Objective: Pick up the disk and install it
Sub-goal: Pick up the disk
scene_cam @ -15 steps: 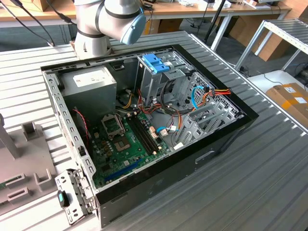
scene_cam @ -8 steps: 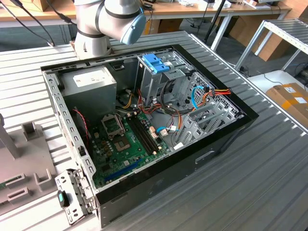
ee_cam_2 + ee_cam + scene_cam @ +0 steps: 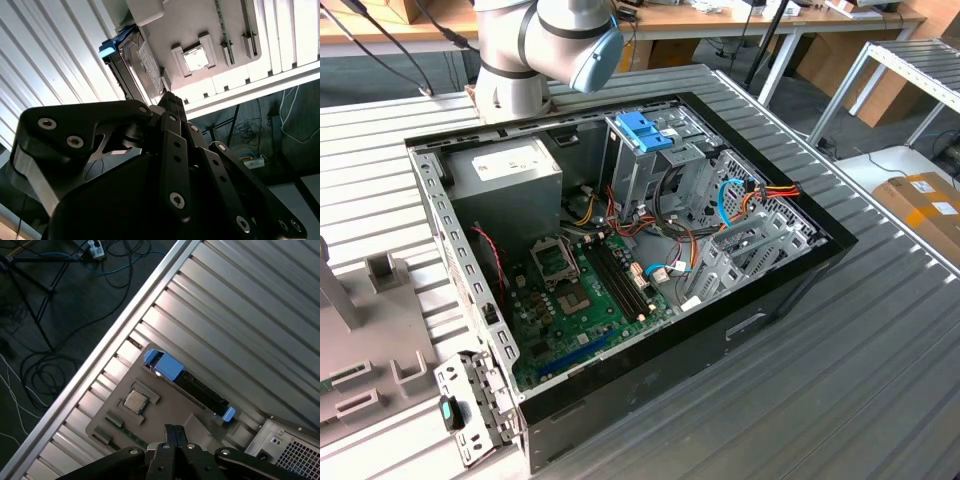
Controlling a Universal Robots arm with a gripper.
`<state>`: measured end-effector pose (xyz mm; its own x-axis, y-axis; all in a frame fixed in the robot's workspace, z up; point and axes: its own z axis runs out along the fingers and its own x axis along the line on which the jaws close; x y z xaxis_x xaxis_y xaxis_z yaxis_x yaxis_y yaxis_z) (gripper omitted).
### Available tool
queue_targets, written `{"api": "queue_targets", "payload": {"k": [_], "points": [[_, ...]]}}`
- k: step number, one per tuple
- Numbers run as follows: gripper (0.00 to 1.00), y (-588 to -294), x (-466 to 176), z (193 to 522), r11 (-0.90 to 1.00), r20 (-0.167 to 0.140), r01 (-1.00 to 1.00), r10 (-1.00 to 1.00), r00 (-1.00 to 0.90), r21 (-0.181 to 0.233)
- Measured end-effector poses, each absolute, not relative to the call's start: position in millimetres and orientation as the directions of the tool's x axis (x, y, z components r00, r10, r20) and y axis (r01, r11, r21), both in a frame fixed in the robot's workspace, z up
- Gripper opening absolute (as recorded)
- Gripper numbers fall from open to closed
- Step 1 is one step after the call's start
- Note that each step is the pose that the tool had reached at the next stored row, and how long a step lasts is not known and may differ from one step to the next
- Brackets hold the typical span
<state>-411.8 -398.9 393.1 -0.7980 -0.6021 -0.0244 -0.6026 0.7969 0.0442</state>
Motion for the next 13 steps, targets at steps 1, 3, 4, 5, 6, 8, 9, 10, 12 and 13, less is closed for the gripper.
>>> {"api": "queue_targets", "payload": {"k": [1, 3, 4, 5, 6, 8, 9, 10, 12, 13], "points": [[0.1, -398.9, -411.8, 393.1, 0.794, -0.025, -0.606, -0.605, -0.796, 0.044], [0.1, -398.9, -411.8, 393.1, 0.788, -0.024, -0.614, -0.614, -0.789, 0.044], [0.1, -399.0, -411.7, 393.1, 0.784, -0.024, -0.619, -0.619, -0.785, 0.044], [0.1, -398.9, -411.7, 393.1, 0.78, -0.024, -0.624, -0.624, -0.781, 0.044], [0.1, -398.9, -411.7, 393.1, 0.775, -0.024, -0.63, -0.63, -0.776, 0.044], [0.1, -398.9, -411.6, 393.1, 0.769, -0.024, -0.637, -0.637, -0.771, 0.044], [0.1, -399.0, -411.6, 393.1, 0.767, -0.024, -0.64, -0.64, -0.768, 0.044], [0.1, -398.9, -411.6, 393.0, 0.764, -0.024, -0.643, -0.643, -0.765, 0.044], [0.1, -399.0, -411.6, 393.1, 0.758, -0.024, -0.65, -0.65, -0.76, 0.044], [0.1, -399.0, -411.6, 393.0, 0.75, -0.024, -0.66, -0.66, -0.751, 0.044]]}}
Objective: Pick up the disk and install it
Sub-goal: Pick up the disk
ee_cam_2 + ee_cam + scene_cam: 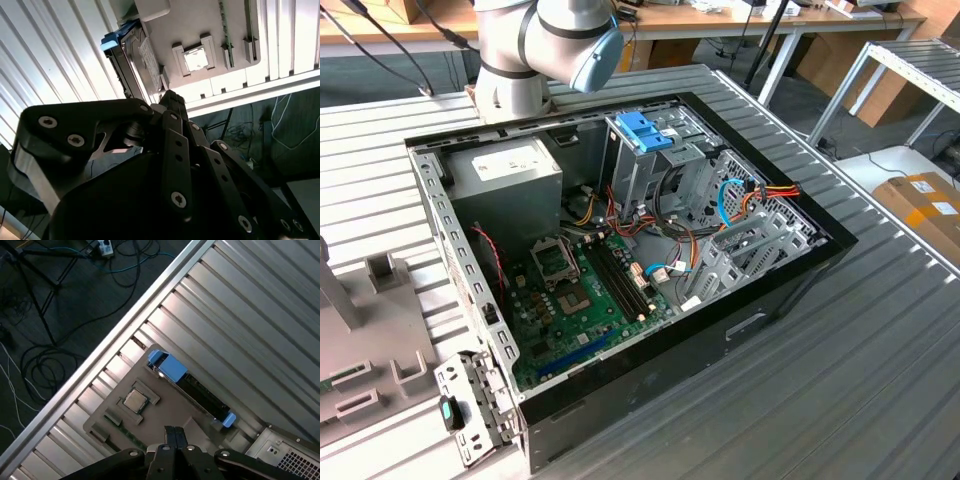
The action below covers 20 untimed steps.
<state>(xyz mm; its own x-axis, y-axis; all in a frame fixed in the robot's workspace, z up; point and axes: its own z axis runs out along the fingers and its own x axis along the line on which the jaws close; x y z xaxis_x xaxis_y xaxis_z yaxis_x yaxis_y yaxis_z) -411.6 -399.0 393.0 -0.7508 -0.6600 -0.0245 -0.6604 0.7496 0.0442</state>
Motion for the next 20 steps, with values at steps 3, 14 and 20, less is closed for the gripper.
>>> {"api": "queue_targets", "payload": {"k": [3, 14, 20], "points": [[0.1, -398.9, -411.5, 392.9, 0.728, -0.024, -0.684, -0.684, -0.729, 0.044], [0.1, -398.9, -411.3, 392.6, 0.675, -0.024, -0.736, -0.736, -0.677, 0.044], [0.1, -398.9, -411.2, 392.4, 0.638, -0.024, -0.769, -0.769, -0.639, 0.044]]}}
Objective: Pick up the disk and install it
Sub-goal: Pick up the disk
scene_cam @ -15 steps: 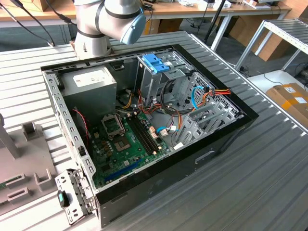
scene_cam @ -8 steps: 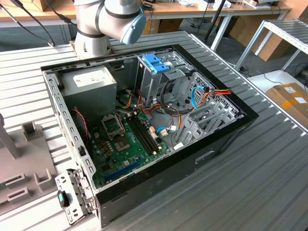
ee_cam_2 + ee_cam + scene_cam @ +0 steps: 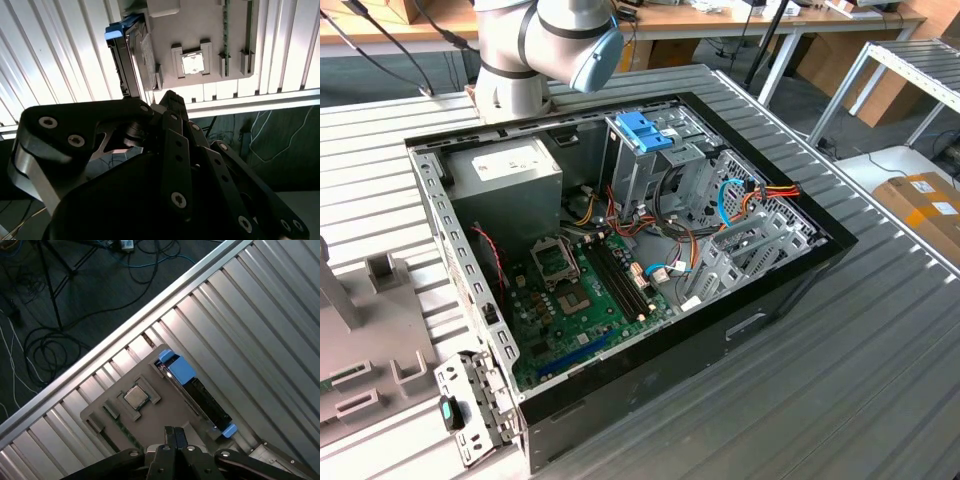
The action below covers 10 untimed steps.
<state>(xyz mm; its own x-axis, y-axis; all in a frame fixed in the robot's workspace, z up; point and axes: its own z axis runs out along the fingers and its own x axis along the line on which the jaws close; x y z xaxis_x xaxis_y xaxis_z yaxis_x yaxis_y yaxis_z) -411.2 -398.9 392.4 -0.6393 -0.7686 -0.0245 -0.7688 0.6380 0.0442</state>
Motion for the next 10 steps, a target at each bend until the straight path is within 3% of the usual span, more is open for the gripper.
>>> {"api": "queue_targets", "payload": {"k": [10], "points": [[0.1, -398.9, -411.0, 392.2, 0.598, -0.024, -0.801, -0.8, -0.599, 0.044]]}}
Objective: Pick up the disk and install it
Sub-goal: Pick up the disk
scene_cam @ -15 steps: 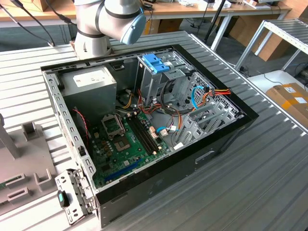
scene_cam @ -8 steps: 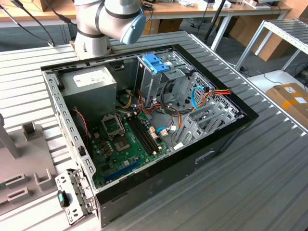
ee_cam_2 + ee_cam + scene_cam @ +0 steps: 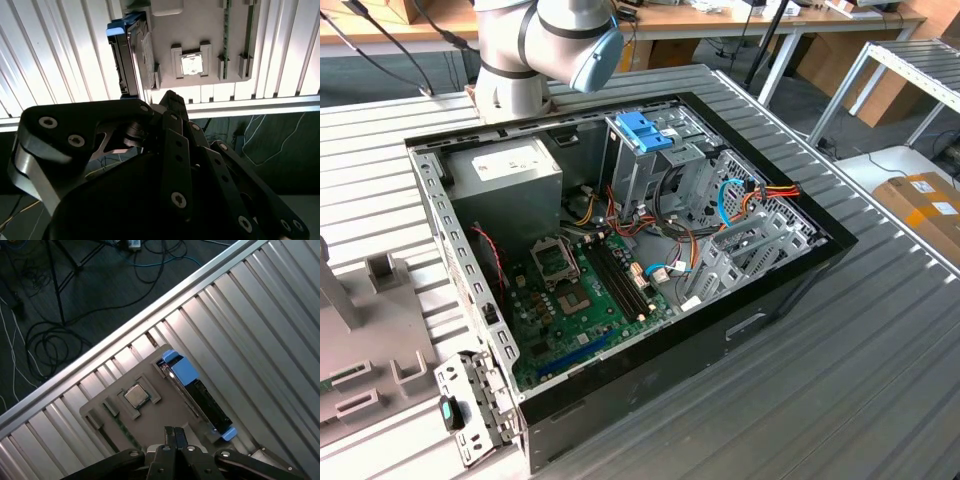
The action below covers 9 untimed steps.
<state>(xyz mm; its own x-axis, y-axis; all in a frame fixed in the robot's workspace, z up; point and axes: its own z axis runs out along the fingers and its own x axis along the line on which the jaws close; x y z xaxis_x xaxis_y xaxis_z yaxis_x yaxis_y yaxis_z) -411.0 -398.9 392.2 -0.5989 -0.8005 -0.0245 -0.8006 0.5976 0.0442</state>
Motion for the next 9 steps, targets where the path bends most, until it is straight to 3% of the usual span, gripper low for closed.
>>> {"api": "queue_targets", "payload": {"k": [9], "points": [[0.1, -398.9, -410.8, 391.9, 0.549, -0.024, -0.835, -0.835, -0.55, 0.044]]}}
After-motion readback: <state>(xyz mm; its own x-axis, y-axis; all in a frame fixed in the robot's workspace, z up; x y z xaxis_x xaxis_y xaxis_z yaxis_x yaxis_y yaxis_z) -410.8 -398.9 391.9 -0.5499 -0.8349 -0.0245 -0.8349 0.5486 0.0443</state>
